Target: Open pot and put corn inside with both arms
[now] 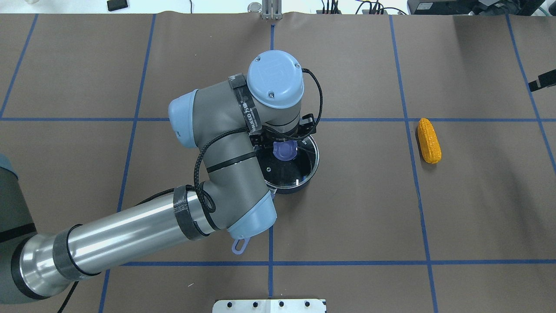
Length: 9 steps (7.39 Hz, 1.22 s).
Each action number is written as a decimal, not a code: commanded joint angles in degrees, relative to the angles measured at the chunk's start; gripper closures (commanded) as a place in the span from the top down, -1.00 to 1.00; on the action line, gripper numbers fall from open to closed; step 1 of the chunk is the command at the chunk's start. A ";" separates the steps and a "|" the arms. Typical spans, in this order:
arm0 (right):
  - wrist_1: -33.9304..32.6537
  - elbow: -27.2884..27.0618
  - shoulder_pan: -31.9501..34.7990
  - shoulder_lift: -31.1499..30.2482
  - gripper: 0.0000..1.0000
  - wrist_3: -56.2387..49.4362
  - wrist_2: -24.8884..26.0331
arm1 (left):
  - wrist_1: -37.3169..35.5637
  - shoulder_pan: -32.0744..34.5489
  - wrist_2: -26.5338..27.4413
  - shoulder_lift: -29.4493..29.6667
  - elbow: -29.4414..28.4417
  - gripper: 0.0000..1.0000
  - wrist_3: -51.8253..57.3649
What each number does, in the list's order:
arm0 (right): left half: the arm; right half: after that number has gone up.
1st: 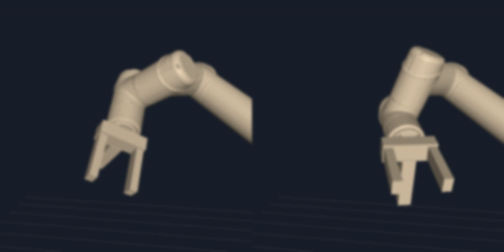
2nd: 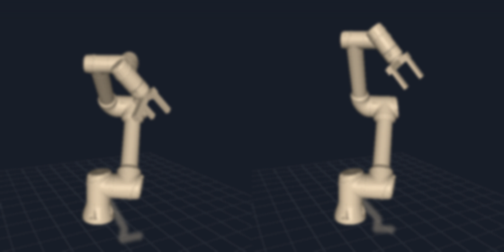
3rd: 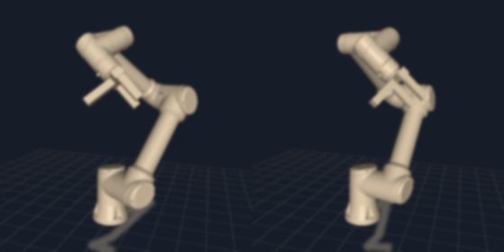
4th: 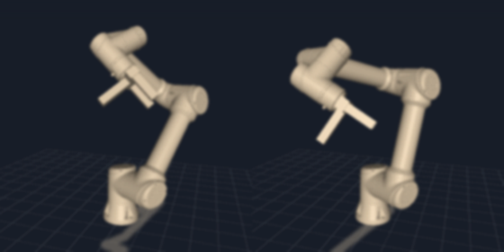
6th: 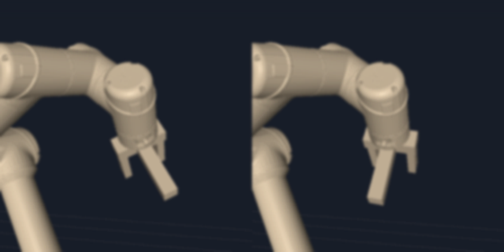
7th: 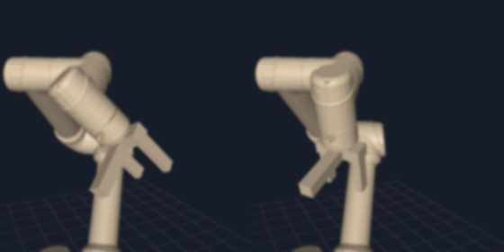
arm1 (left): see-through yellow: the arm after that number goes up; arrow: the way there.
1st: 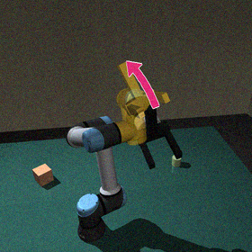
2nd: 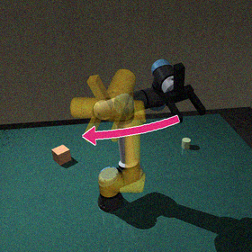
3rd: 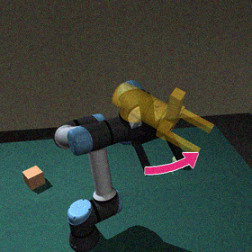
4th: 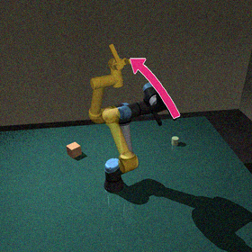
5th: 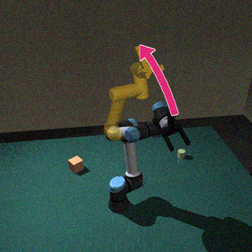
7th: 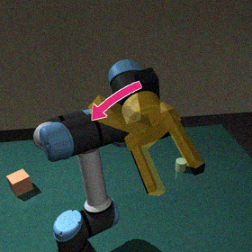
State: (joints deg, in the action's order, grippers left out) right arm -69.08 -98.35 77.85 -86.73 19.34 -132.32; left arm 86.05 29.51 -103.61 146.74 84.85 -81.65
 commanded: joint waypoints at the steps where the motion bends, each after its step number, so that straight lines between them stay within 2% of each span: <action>1: 0.00 0.00 -0.15 -0.02 1.00 0.00 0.31 | -0.01 -1.20 1.47 0.04 -0.22 0.79 -1.75; 2: 0.00 0.00 -0.33 -0.02 1.00 0.00 0.49 | 0.08 -3.47 5.66 -0.22 -0.22 0.61 -1.93; 3: 0.00 0.00 -0.33 -0.02 1.00 0.00 0.49 | 0.08 -4.19 6.22 -0.05 -0.04 0.33 -2.02; 4: -0.09 0.00 -0.42 -0.02 1.00 0.00 0.49 | 0.08 -4.19 6.14 -0.05 0.40 -0.44 -2.02; 5: 0.00 0.00 -0.42 -0.02 1.00 0.00 0.49 | 0.08 -4.19 6.14 -0.14 0.75 -0.99 -1.84; 7: 0.00 -0.09 -0.51 0.07 1.00 0.00 0.49 | -0.18 -4.11 6.05 -0.75 2.85 -1.00 -1.41; 8: 0.00 -0.09 -0.51 0.07 1.00 0.00 0.40 | -2.01 -4.02 5.88 -1.45 6.34 -1.00 -1.06; 9: 0.00 0.00 -0.51 -0.02 1.00 0.00 0.49 | -8.82 -3.84 5.79 -2.41 12.47 -1.00 1.21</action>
State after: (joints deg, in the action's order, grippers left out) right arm -69.08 -98.41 77.35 -86.68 19.34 -131.87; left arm 83.07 25.49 -97.68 145.37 91.24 -82.33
